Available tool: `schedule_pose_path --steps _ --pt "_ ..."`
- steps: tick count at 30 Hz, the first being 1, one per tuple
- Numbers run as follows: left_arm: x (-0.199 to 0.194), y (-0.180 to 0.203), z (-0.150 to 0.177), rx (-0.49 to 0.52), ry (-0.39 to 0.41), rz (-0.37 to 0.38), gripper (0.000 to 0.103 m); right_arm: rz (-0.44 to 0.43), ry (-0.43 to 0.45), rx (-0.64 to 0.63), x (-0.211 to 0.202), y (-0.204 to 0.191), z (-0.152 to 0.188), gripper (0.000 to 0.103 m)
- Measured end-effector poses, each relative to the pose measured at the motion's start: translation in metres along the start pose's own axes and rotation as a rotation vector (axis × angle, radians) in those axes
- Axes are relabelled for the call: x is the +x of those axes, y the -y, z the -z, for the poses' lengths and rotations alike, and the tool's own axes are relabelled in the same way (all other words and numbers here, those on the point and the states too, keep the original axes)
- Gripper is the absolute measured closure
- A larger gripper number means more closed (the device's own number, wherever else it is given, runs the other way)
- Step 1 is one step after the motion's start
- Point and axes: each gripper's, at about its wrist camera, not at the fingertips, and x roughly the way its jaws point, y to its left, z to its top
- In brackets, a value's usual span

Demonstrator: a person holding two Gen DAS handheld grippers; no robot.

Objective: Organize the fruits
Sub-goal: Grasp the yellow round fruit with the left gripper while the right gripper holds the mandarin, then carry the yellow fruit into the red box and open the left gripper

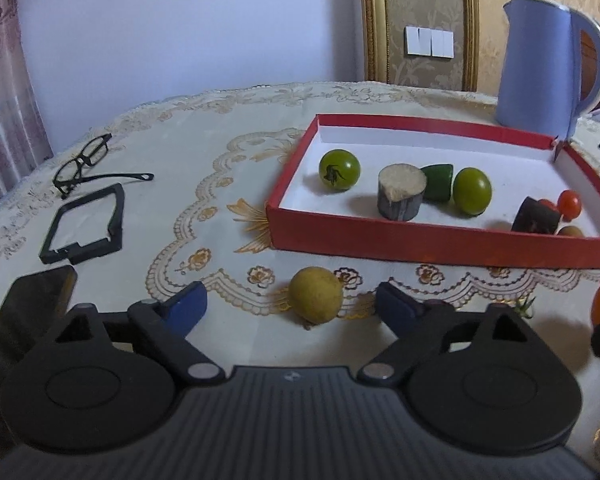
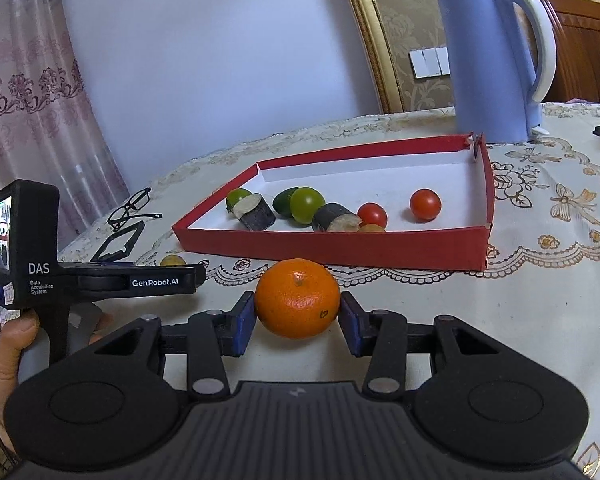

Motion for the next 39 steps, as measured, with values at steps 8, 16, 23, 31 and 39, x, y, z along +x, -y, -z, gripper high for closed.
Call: schedule_pose_path --steps 8,16,23,31,39 --pt "-0.002 -0.003 0.000 -0.042 0.011 0.065 0.058 0.006 -0.009 -0.002 0.002 -0.001 0.000 0.059" --pt "-0.007 0.000 0.001 -0.042 0.024 0.066 0.078 0.011 0.003 -0.011 0.001 -0.001 0.000 0.059" --pt "-0.009 0.002 0.000 -0.048 0.023 0.048 0.078 0.024 0.024 -0.026 -0.005 -0.003 0.001 0.059" --pt "-0.023 0.017 -0.006 -0.012 0.072 0.021 0.078 0.041 0.048 -0.032 -0.017 0.002 0.004 0.059" --pt "-0.033 0.038 -0.018 0.027 0.103 -0.005 0.078 0.042 0.070 -0.015 -0.027 0.012 0.005 0.059"
